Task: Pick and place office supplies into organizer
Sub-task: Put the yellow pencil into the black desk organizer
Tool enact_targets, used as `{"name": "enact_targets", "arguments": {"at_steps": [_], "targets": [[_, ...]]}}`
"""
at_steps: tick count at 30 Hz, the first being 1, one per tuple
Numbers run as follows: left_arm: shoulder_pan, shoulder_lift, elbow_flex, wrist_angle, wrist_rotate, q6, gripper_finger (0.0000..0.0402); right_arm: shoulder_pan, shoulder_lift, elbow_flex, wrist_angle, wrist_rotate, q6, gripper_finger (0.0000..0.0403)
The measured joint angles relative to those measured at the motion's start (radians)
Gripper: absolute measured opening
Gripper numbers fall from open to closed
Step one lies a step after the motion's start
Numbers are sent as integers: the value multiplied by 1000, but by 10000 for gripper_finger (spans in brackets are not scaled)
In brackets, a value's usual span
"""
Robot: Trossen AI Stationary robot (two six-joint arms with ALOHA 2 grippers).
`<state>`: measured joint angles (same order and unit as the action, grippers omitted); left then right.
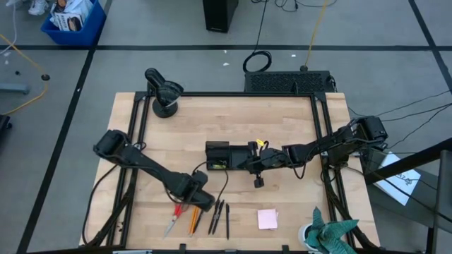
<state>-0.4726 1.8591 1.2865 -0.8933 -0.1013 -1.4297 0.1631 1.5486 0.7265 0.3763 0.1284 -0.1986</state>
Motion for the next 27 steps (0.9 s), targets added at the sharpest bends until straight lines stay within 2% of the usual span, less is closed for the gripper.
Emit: {"name": "enact_targets", "arguments": {"at_steps": [11, 27], "targets": [[3, 57, 0, -33, 2, 30, 170, 0, 0, 0, 4, 0, 2, 4], [1, 68, 0, -23, -13, 36, 170, 2, 0, 0, 0, 0, 7, 4]]}}
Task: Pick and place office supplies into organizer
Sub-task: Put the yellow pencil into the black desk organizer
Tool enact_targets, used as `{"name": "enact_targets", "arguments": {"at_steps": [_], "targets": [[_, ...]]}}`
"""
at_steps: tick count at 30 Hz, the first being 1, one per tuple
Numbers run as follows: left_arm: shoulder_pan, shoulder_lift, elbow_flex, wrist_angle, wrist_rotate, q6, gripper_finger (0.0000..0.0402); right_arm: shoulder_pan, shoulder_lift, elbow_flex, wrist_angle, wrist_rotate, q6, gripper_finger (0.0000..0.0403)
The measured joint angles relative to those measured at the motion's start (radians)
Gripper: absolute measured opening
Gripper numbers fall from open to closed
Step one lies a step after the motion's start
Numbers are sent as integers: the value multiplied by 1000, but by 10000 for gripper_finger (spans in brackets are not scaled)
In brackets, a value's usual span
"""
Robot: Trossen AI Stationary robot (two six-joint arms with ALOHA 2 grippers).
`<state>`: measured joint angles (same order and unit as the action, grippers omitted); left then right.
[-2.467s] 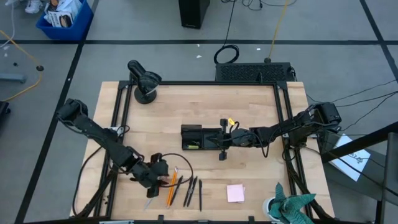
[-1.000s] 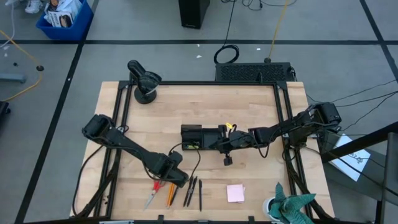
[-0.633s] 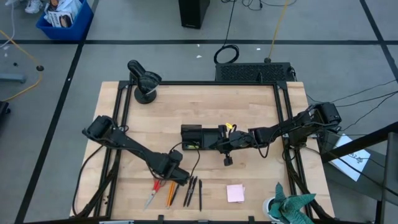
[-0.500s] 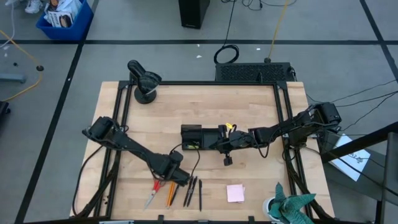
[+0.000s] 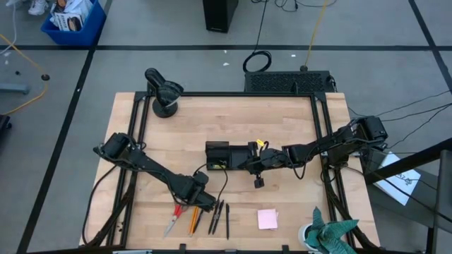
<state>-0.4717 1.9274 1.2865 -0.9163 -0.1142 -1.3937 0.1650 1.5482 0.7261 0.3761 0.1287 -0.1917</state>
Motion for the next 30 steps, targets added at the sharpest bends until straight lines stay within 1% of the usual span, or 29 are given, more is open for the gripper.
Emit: {"name": "enact_targets", "arguments": {"at_steps": [9, 18, 26, 30], "targets": [[-5, 33, 1, 0, 7, -1, 170, 0, 0, 0, -1, 0, 0, 4], [-13, 31, 0, 1, 15, -6, 170, 0, 0, 0, -1, 0, 0, 4], [-33, 31, 0, 1, 58, -71, 170, 0, 0, 0, -1, 0, 0, 4], [-41, 31, 0, 1, 62, -86, 170, 0, 0, 0, -1, 0, 0, 4]]}}
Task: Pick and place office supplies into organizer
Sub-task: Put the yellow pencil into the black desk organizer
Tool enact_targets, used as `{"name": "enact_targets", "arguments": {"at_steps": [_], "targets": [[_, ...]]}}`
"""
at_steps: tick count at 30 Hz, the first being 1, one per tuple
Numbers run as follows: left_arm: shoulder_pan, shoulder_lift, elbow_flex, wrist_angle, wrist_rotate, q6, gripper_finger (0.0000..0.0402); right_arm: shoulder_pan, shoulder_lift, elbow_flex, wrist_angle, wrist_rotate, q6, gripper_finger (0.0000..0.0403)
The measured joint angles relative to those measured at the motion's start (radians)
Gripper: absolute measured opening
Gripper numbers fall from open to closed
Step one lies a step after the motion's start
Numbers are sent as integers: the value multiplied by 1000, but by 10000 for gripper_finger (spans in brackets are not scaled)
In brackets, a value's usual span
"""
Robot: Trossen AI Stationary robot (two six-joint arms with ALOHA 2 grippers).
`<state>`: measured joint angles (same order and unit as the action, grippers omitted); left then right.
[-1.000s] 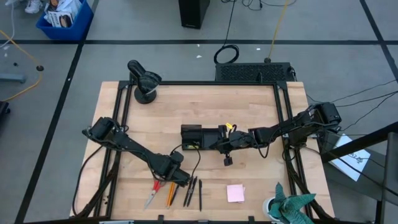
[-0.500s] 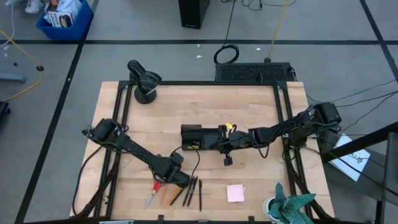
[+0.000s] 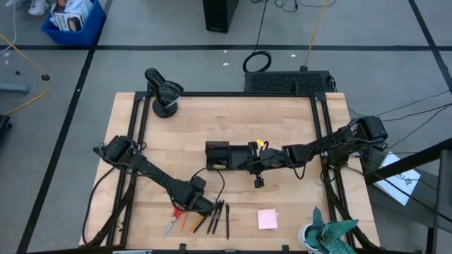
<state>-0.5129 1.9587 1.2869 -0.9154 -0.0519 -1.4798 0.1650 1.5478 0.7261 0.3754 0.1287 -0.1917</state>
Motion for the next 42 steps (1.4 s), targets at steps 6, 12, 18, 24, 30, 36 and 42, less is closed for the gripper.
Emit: {"name": "enact_targets", "arguments": {"at_steps": [6, 12, 18, 24, 30, 36, 42], "targets": [[4, 21, 4, 6, 17, 23, 170, 0, 0, 0, 1, 0, 0, 4], [37, 61, 5, 37, 95, 66, 170, 1, 0, 0, 1, -2, 6, 4], [50, 51, 2, 53, 116, 72, 170, 1, 0, 0, 1, -3, 8, 4], [49, 51, 2, 52, 103, 83, 151, 1, 0, 0, 0, -3, 8, 4], [48, 51, 2, 72, 85, 110, 78, 1, 0, 0, 0, -3, 8, 4], [45, 51, 0, 99, 78, 162, 20, 0, 0, 0, 0, -3, 8, 4], [45, 51, 3, 130, 18, 228, 12, 0, 0, 0, 0, -3, 8, 4]]}}
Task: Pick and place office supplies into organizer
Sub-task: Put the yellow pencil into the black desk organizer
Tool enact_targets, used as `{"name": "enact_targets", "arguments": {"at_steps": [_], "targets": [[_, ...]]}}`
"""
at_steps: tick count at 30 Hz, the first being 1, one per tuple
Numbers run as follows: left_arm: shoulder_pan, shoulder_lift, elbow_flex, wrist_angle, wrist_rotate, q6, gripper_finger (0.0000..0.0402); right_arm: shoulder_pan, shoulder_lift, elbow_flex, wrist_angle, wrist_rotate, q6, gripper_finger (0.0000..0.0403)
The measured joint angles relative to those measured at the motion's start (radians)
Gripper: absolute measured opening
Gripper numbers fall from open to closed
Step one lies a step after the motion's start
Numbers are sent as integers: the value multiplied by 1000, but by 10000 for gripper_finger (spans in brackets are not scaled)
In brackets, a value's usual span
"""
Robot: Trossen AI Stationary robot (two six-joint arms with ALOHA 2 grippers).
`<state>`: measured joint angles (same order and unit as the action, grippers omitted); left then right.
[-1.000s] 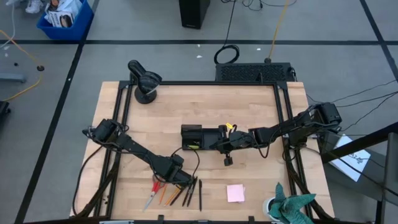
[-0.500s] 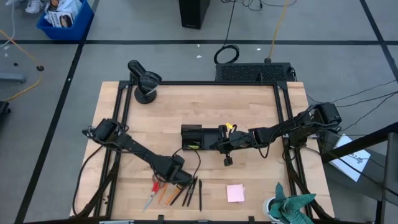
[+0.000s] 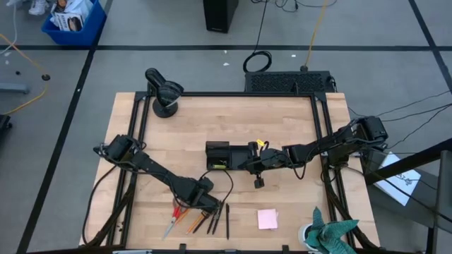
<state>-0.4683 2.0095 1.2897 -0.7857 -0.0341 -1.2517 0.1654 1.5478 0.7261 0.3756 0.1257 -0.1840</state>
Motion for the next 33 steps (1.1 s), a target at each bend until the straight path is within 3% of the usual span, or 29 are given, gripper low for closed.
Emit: {"name": "enact_targets", "arguments": {"at_steps": [6, 12, 17, 24, 28, 33], "targets": [[-2, 5, 46, -29, -68, 102, 40, 0, 0, 0, 0, 0, 0, 4], [6, 11, 111, -32, -214, 216, 24, 0, 0, 0, 1, 0, 0, 4], [9, 10, 167, -43, -276, 294, 6, 0, 0, 0, 0, 0, 0, 4], [8, 3, 283, -81, -358, 455, 28, 0, 0, 0, -7, 0, 0, 4], [4, -72, 310, -99, -444, 539, 31, 0, 0, 0, -19, 0, 5, 4], [-20, -248, 260, -98, -601, 608, 13, 0, -6, 0, -28, 0, 15, 4]]}}
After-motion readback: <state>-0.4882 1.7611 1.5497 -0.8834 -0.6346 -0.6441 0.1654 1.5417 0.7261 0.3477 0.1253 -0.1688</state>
